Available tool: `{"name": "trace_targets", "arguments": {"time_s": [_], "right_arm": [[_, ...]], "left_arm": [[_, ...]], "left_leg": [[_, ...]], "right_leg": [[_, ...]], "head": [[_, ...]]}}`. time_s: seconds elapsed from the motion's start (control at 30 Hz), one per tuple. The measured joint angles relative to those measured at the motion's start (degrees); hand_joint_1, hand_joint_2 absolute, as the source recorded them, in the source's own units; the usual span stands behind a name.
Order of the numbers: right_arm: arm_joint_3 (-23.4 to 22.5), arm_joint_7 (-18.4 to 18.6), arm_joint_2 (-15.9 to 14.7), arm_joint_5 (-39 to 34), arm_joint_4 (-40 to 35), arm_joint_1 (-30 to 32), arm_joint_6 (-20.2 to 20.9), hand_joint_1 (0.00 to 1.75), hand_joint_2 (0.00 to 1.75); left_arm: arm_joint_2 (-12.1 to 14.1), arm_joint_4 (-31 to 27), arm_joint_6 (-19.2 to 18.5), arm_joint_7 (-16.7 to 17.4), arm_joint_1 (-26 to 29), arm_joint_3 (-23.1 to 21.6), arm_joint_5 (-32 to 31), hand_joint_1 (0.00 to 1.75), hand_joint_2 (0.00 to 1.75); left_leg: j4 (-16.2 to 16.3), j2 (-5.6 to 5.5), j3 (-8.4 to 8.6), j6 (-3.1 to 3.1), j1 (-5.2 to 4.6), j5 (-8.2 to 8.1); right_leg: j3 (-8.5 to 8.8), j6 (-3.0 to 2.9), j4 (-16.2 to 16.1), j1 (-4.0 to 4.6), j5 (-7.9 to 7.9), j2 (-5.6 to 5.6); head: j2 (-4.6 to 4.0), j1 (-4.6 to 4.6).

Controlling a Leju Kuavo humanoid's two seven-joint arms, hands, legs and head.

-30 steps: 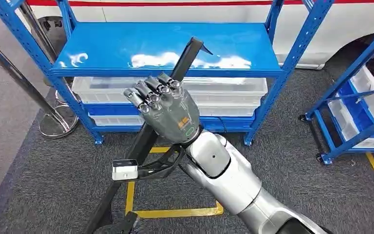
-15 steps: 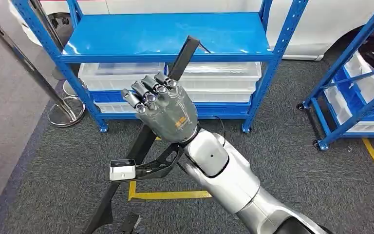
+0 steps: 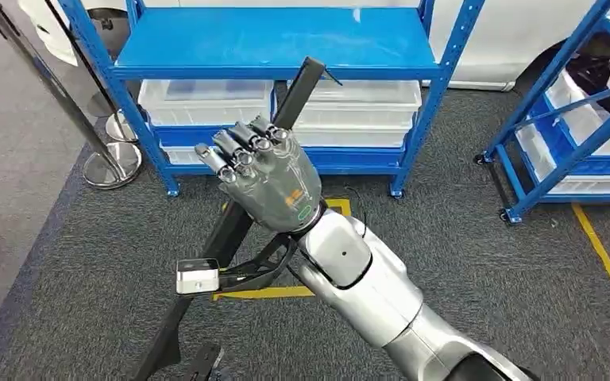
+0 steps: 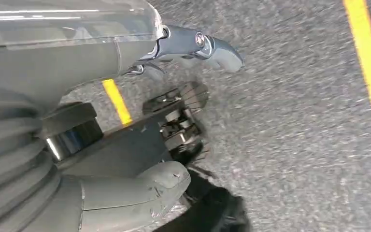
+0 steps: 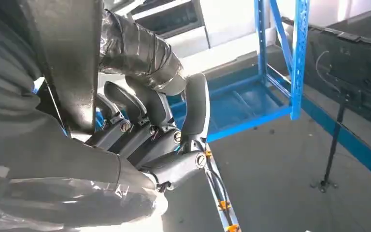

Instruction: Take the parts from the cabinet and place them on the table.

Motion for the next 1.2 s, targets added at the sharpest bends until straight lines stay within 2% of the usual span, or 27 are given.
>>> {"name": "trace_targets", "arguments": {"time_s": [0.07, 0.17, 0.2, 0.23, 0.3, 0.33, 0.37, 0.43, 0.47, 0.5, 0.53, 0.57, 0.6, 0.67, 0.7, 0.73, 0.77, 0.83, 0.87, 0.9, 0.93, 1.0, 1.03, 1.07, 1.1, 1.17, 1.2], "right_arm": [[0.0, -0.02, 0.26, 0.0, -0.02, -0.07, -0.02, 1.75, 1.75], [0.0, 0.0, 0.28, 0.02, 0.04, -0.19, -0.04, 1.75, 1.75], [0.0, -0.02, 0.26, 0.04, 0.17, -0.22, -0.02, 1.75, 1.75], [0.0, -0.02, 0.35, 0.11, 0.31, -0.25, -0.02, 1.75, 1.75], [0.0, -0.02, 0.52, 0.13, 0.46, -0.26, -0.02, 1.75, 1.75], [0.02, -0.02, 0.52, 0.13, 0.52, -0.26, -0.02, 1.75, 1.75], [0.02, -0.02, 0.52, 0.13, 0.68, -0.26, -0.02, 1.75, 1.75], [0.02, -0.02, 0.52, 0.15, 1.05, -0.23, -0.02, 1.75, 1.75], [0.02, -0.02, 0.52, 0.17, 1.16, -0.24, -0.02, 1.75, 1.75], [0.02, -0.02, 0.52, 0.17, 1.22, -0.25, -0.02, 1.75, 1.75], [0.02, -0.02, 0.54, 0.18, 1.22, -0.25, -0.02, 1.75, 1.75], [0.02, -0.02, 0.61, 0.17, 1.22, -0.32, -0.02, 1.75, 1.75], [0.02, -0.07, 0.61, 0.18, 1.22, -0.48, -0.04, 1.75, 1.75], [0.04, -0.15, 0.66, 0.0, 1.38, -0.8, -0.02, 1.75, 1.75], [0.04, -0.15, 0.66, -0.07, 1.51, -0.8, -0.02, 1.75, 1.75], [0.04, -0.15, 0.64, -0.13, 1.55, -0.79, -0.02, 1.75, 1.75], [0.04, -0.15, 0.63, -0.13, 1.55, -0.81, -0.02, 1.75, 1.75], [0.04, -0.18, 0.63, -0.13, 1.62, -0.79, -0.02, 1.75, 1.75], [0.04, -0.17, 0.63, -0.13, 1.71, -0.78, -0.04, 1.75, 1.75], [0.06, -0.17, 0.59, -0.13, 1.81, -0.75, -0.02, 1.75, 1.75], [0.07, -0.17, 0.55, -0.13, 1.9, -0.71, -0.04, 1.75, 1.75], [0.09, -0.17, 0.55, -0.13, 1.92, -0.69, -0.02, 1.75, 1.75], [0.11, -0.17, 0.59, -0.13, 1.9, -0.74, -0.04, 1.75, 1.75], [0.13, -0.17, 0.7, -0.11, 1.88, -0.82, -0.04, 1.75, 1.75], [0.15, -0.13, 0.81, -0.02, 1.88, -0.89, -0.07, 1.75, 1.75], [0.17, -0.13, 0.81, 0.2, 1.92, -0.83, -0.09, 1.75, 1.75], [0.17, -0.13, 0.81, 0.2, 2.01, -0.81, -0.09, 1.75, 1.75]], "left_arm": [[-0.02, 0.0, 0.0, -0.02, -0.01, 0.02, 0.0, 0.0, 1.75], [0.02, 0.02, -0.07, 0.0, 0.04, 0.04, 0.0, 0.0, 1.75], [0.02, 0.04, -0.13, 0.0, 0.14, 0.09, 0.0, 0.0, 1.75], [0.02, 0.04, -0.15, 0.04, 0.2, 0.11, 0.0, 0.0, 1.75], [0.02, 0.04, -0.35, 0.02, 0.37, 0.11, 0.0, 0.0, 1.75], [0.02, 0.04, -0.35, 0.02, 0.32, 0.11, -0.02, 0.0, 1.75], [0.02, 0.04, -0.37, 0.0, 0.28, 0.11, -0.02, 0.0, 1.75], [0.02, 0.04, -0.37, 0.0, 0.31, 0.13, -0.02, 0.0, 1.75], [0.04, 0.04, -0.37, 0.0, 0.31, 0.13, -0.02, 0.0, 1.75], [0.04, 0.04, -0.37, 0.0, 0.27, 0.13, -0.02, 0.0, 1.75], [0.06, 0.04, -0.44, -0.04, 0.14, 0.13, -0.02, 0.0, 1.75], [0.07, 0.04, -0.5, -0.11, -0.06, 0.15, -0.02, 0.0, 1.75], [0.09, 0.04, -0.5, -0.15, -0.3, 0.15, 0.0, 0.0, 1.75], [0.09, 0.04, -0.61, -0.26, -0.34, 0.17, 0.0, 0.0, 1.75], [0.04, 0.07, -0.76, -0.28, -0.13, 0.17, 0.0, 0.0, 1.75], [0.04, 0.07, -0.81, -0.28, -0.11, 0.2, 0.0, 0.0, 1.75], [0.04, 0.07, -0.83, -0.33, -0.15, 0.22, 0.0, 0.0, 1.75], [0.02, 0.07, -0.94, -0.44, -0.2, 0.24, 0.02, 0.0, 1.75], [0.02, 0.07, -0.96, -0.44, -0.15, 0.24, 0.02, 0.0, 1.75], [0.02, 0.07, -0.98, -0.44, -0.07, 0.26, 0.02, 0.0, 1.75], [0.02, 0.07, -0.98, -0.44, -0.04, 0.28, 0.02, 0.0, 1.75], [0.02, 0.07, -0.98, -0.44, -0.03, 0.33, 0.04, 0.0, 1.75], [0.02, 0.07, -0.98, -0.46, -0.04, 0.33, 0.07, 0.0, 1.75], [0.07, 0.07, -0.98, -0.5, -0.06, 0.35, 0.11, 0.0, 1.75], [0.07, 0.07, -0.98, -0.52, 0.02, 0.37, 0.15, 0.0, 1.75], [0.07, 0.07, -1.03, -0.59, -0.01, 0.48, 0.17, 0.0, 1.75], [0.07, 0.07, -1.09, -0.59, 0.11, 0.5, 0.17, 0.0, 1.75]], "left_leg": [[0.62, -0.09, -1.1, -0.69, -0.13, 0.88], [-0.16, -0.08, -1.5, -1.72, 0.25, 3.05], [-0.18, -0.15, -2.04, -2.03, 0.39, 2.84], [1.09, -0.23, -2.8, -2.33, 0.55, 0.3], [8.28, -0.23, -4.88, -2.73, 0.59, -7.39], [12.2, -0.23, -5.49, -2.89, 0.59, -9.94], [15.81, -0.23, -5.8, -2.97, 0.58, -10.67], [17.65, -0.24, -4.18, -2.84, 0.58, -6.92], [15.55, -0.24, -1.94, -2.65, 0.54, -4.57], [11.83, -0.24, 1.26, -2.41, 0.47, -3.56], [6.85, -0.29, 5.42, -2.08, 0.38, -4.61], [1.01, -0.28, 9.46, -1.86, 0.04, -7.92], [-1.61, -0.29, 10.19, -1.64, -0.06, -8.65], [-1.38, -0.36, 9.54, -0.94, -0.41, -7.62], [-2.0, -0.31, 9.26, -0.46, 0.06, -6.63], [-2.17, 0.06, 9.03, -0.19, 0.24, -5.78], [-2.15, 0.11, 8.07, 0.48, 0.22, -5.06], [-1.93, 0.12, 6.32, 0.63, 0.2, -3.79], [-1.79, 0.12, 5.34, 0.56, 0.2, -3.15], [-1.52, 0.13, 4.33, 0.42, 0.21, -2.52], [-1.25, 0.16, 3.33, 0.22, 0.25, -2.01], [-0.41, 0.14, 1.46, -0.3, 0.42, -1.26], [0.3, 0.08, 0.71, -0.67, 0.48, -0.99], [0.77, 0.0, -0.14, -1.0, 0.23, -0.85], [1.11, 0.03, -0.35, -1.45, 0.34, -0.51], [0.97, 0.08, -0.63, -2.3, 0.61, 0.44], [0.89, 0.06, -0.85, -2.71, 0.73, 0.75]], "right_leg": [[7.39, -0.3, -11.15, 0.45, -5.4, 0.18], [6.53, -0.89, -11.7, 1.16, -4.43, 0.11], [5.87, -1.52, -12.17, 0.56, -3.51, -0.2], [5.11, -1.99, -12.19, 0.57, -2.74, -0.29], [3.29, -2.61, -12.13, 0.61, -1.23, -0.33], [2.39, -2.68, -12.08, 0.71, -0.49, -0.35], [1.36, -2.66, -12.01, 0.8, 0.3, -0.38], [-0.84, -2.59, -11.86, 0.93, 1.82, -0.44], [-1.9, -2.52, -11.71, 0.96, 2.57, -0.43], [-2.77, -2.41, -11.57, 0.96, 3.23, -0.39], [-3.19, -2.25, -11.39, 0.96, 3.8, -0.36], [-3.61, -1.94, -11.4, 1.11, 4.28, -0.35], [-3.73, -1.62, -11.32, 1.13, 4.85, -0.49], [-3.67, -0.98, -12.16, 0.89, 6.33, -0.69], [-3.96, -0.64, -12.33, 1.11, 6.67, -0.59], [-4.46, -0.36, -11.67, 0.8, 5.11, -0.39], [-5.52, -0.09, -9.27, 0.73, 1.25, -0.23], [-7.75, 0.35, -0.98, 0.42, -5.34, -0.1], [-8.6, 0.6, 3.22, 0.3, -6.76, -0.1], [-8.63, 0.81, 5.69, 0.11, -6.01, -0.1], [-7.62, 0.95, 5.77, -0.11, -4.04, -0.11], [-2.33, 1.18, 0.11, -0.57, -0.8, -0.14], [1.8, 1.25, -4.9, -0.83, -1.4, -0.16], [4.44, 1.3, -8.94, -0.47, -3.84, -0.06], [4.73, 0.73, -10.42, -0.17, -4.72, 0.22], [4.11, 0.08, -10.3, 0.2, -4.2, 0.19], [3.87, -0.66, -10.65, 0.15, -3.68, 0.11]], "head": [[0.0, -0.04], [0.0, -0.04], [0.0, 0.02], [0.0, -0.07], [0.0, -0.04], [0.0, -0.04], [0.0, -0.04], [0.0, -0.02], [0.0, -0.04], [0.0, -0.04], [0.0, -0.07], [0.0, -0.02], [0.0, -0.02], [0.0, -0.07], [0.0, 0.0], [0.0, -0.02], [0.0, 0.0], [0.0, 0.0], [0.0, -0.02], [0.0, 0.0], [0.0, -0.02], [0.0, -0.02], [0.0, -0.02], [0.0, 0.0], [0.0, -0.11], [0.0, -0.09], [0.0, -0.07]]}}
